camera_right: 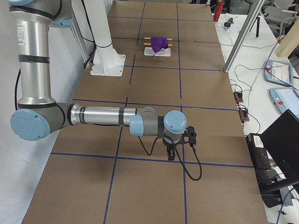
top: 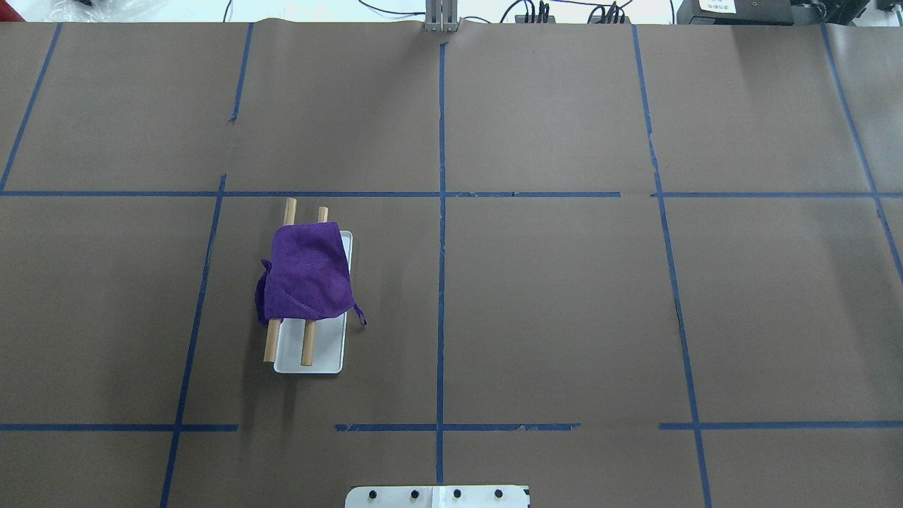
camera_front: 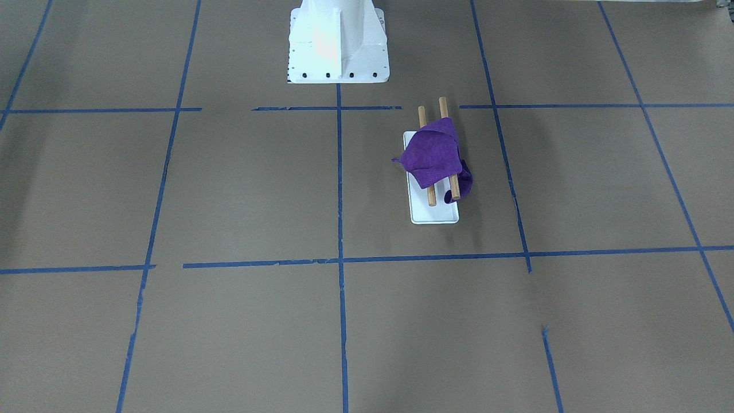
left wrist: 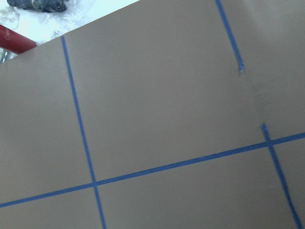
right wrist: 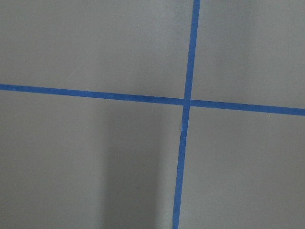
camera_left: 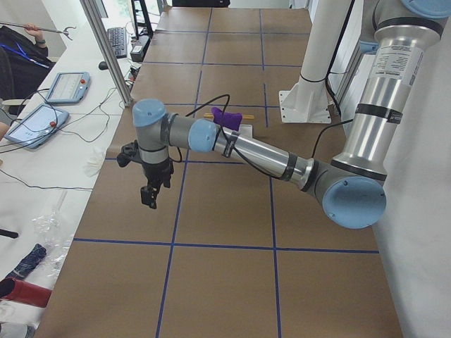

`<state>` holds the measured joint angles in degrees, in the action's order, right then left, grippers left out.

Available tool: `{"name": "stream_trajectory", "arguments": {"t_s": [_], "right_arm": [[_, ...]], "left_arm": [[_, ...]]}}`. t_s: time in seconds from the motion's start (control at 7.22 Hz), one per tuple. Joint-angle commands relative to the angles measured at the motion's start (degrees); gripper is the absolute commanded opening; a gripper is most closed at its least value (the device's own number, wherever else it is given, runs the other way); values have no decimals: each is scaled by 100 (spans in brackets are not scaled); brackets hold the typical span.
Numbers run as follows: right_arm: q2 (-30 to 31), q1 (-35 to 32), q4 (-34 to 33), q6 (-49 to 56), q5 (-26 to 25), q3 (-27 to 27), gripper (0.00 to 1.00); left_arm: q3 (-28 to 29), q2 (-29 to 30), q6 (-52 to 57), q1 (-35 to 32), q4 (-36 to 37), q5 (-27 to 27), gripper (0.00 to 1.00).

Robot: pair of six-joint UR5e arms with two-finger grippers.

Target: Hang towel on rack

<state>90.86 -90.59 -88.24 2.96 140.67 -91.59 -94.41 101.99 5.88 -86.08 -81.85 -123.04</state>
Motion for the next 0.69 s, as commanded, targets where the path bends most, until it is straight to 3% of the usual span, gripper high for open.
{"name": "stream_trajectory", "arguments": {"t_s": [0.0,0.14,0.55], "right_arm": [[-16,-20,9,-50,-4,19,100],[-7,-11,9,-59,4,19,100],[28,-20,17,-68,-4,-25,100]], "left_arm": [[318,-599,36,-286,-340,-314,100],[283,-793,53,-391,-349,-587,100],[257,-918,1,-392,-340,-607,100]]}}
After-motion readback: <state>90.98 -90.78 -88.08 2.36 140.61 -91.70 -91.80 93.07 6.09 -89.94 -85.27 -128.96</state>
